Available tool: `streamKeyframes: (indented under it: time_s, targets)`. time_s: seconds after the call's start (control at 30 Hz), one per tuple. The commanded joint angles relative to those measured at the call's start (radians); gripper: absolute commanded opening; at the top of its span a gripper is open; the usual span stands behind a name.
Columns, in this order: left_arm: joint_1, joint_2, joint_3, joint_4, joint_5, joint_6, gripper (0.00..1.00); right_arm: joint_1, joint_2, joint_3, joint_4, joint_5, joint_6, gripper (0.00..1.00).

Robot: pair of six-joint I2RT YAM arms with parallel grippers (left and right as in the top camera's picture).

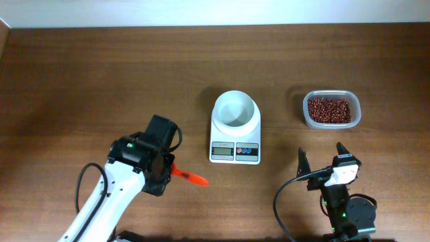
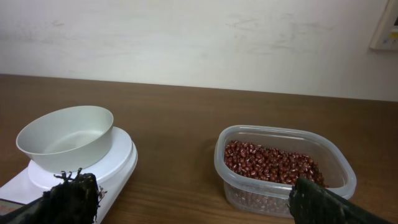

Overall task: Scoop and weigh 50g on scale
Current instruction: 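Lift the orange scoop with the left gripper and hold it near the scale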

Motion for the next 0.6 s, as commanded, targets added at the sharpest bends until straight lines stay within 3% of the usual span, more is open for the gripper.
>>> streamKeyframes:
  time_s: [0.0, 0.2, 0.33, 0.57]
  targets:
    - [-0.013, -0.014, 0.001, -0.009, -0.03, -0.036, 0.0, 0.006, -0.007, -0.005, -0.004, -0.01, 0.007, 0.99]
    - [-0.012, -0.042, 0.004, -0.035, -0.051, -0.048, 0.0, 0.006, -0.007, -0.005, -0.004, -0.01, 0.007, 0.99]
    - [-0.011, -0.14, 0.043, -0.096, -0.151, -0.081, 0.0, 0.006, -0.008, -0.005, -0.004, -0.01, 0.007, 0.99]
    - [-0.011, -0.224, 0.266, -0.264, -0.251, -0.08, 0.0, 0.006, -0.008, -0.005, -0.004, -0.01, 0.007, 0.99]
